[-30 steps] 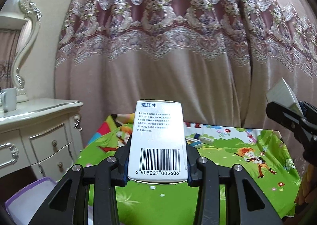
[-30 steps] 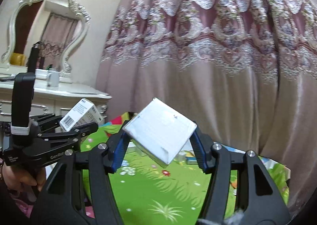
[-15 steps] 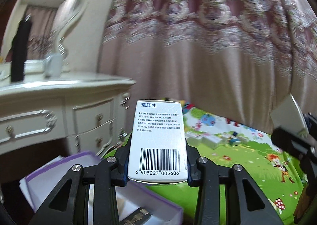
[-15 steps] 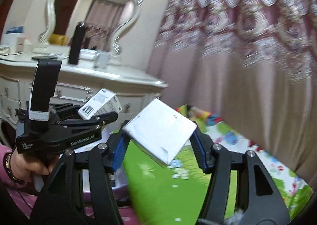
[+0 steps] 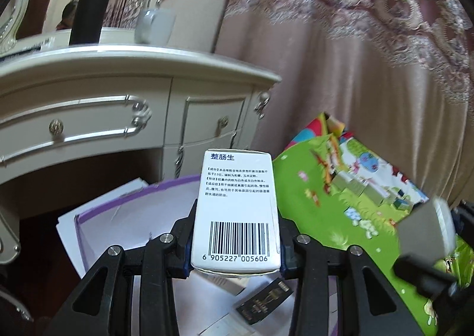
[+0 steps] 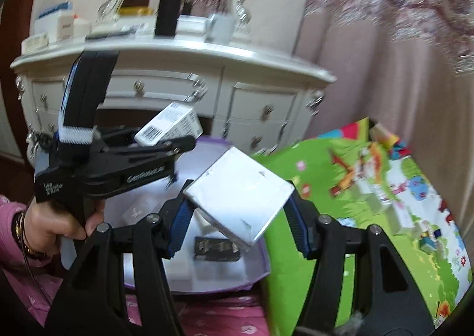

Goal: Organize rigid objects
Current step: 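Lift and carry the barcode box and white cube box over the storage box, then open both tools to drop the two boxes into the storage box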

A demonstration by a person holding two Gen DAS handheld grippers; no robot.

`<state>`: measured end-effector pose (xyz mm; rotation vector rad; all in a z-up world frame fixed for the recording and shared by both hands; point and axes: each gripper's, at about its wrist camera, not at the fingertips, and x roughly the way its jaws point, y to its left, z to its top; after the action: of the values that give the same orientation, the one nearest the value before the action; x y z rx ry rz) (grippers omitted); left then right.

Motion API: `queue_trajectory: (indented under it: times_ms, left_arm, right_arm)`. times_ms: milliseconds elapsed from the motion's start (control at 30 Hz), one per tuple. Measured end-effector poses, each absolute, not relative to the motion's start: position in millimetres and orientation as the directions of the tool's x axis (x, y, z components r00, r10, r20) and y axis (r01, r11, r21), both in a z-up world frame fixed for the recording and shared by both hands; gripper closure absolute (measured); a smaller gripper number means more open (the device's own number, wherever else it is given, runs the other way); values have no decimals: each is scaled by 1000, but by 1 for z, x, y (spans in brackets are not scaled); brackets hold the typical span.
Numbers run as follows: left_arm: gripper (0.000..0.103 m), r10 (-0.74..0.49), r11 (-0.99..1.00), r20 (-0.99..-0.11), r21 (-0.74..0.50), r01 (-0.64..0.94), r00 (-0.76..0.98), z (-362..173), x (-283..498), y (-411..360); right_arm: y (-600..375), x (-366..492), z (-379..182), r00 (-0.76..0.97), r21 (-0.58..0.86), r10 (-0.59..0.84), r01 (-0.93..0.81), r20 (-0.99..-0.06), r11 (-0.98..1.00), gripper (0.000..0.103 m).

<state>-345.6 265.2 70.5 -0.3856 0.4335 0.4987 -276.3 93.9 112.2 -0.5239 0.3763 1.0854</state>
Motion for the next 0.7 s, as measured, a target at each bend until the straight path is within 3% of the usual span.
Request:
queue_trajectory:
  times_ms: [333,633,667,700]
  left_arm:
    - [62,370,749,-645,-218,-625,668,34,-341,299]
    - [61,390,738,-707,-145,-660,591,23,-338,307]
    - [59,397,738,-711,-129,-663,580,24,-336,306]
    - [49,411,734,-717,-107,-670,564,24,-334,305]
  right_arm:
    - [141,-275,53,285,-163,621,-955,-730,246,41]
    - [156,-278,26,210,-113,610,-975,-764,194,41]
    - [157,-278,24,198,-103,610,-977,-767,187,41]
    - [157,-278,23,183,-90,613,-980,-768,180,40]
